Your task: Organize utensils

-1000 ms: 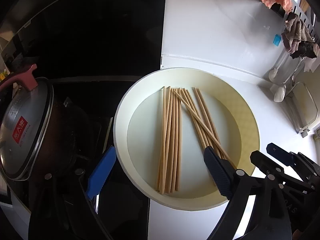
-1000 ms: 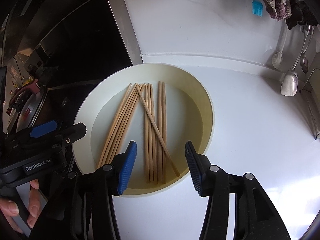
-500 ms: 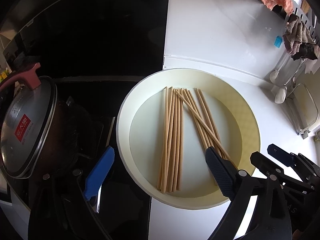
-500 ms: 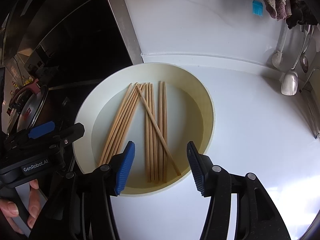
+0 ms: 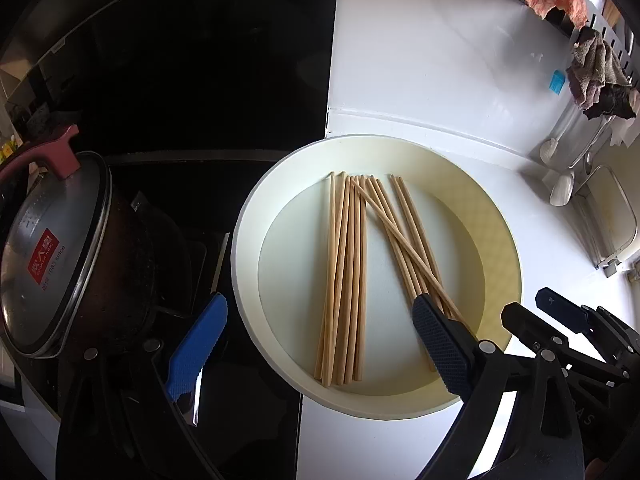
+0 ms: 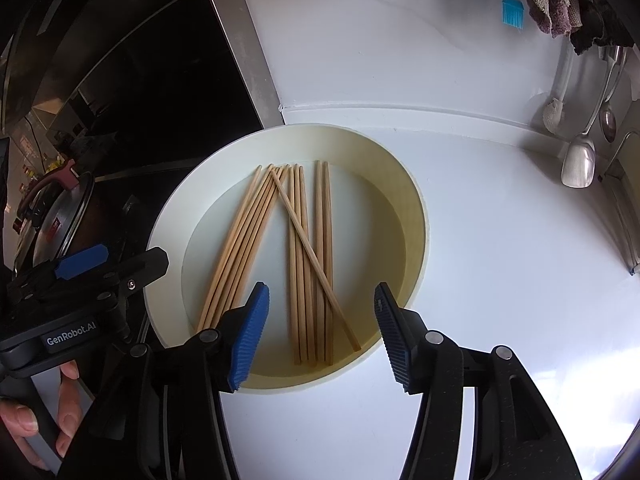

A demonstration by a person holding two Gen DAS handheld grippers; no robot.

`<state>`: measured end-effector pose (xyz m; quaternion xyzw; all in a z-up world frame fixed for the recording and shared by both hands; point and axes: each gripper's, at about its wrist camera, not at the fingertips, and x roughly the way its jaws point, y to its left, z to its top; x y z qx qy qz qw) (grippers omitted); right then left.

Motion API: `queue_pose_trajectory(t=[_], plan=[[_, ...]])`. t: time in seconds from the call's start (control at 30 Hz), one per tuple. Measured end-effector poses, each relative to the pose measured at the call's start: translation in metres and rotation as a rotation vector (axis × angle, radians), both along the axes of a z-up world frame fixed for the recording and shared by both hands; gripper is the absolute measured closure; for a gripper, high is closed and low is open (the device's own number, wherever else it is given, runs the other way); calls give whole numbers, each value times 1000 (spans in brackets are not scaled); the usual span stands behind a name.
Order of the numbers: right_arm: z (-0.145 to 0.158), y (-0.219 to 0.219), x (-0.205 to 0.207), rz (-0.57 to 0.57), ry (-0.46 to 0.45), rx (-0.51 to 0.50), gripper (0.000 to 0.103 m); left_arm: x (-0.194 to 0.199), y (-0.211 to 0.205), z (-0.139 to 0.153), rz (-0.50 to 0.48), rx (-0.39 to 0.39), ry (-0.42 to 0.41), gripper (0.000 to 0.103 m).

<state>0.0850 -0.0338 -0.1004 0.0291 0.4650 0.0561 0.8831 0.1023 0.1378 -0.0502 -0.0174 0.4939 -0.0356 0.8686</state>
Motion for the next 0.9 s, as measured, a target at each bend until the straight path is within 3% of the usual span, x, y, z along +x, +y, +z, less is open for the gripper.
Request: queue_pose_trajectory(t=[0.9], plan=[[8, 1, -1, 1, -18, 8, 47, 0, 3, -7, 16, 19, 16, 11]])
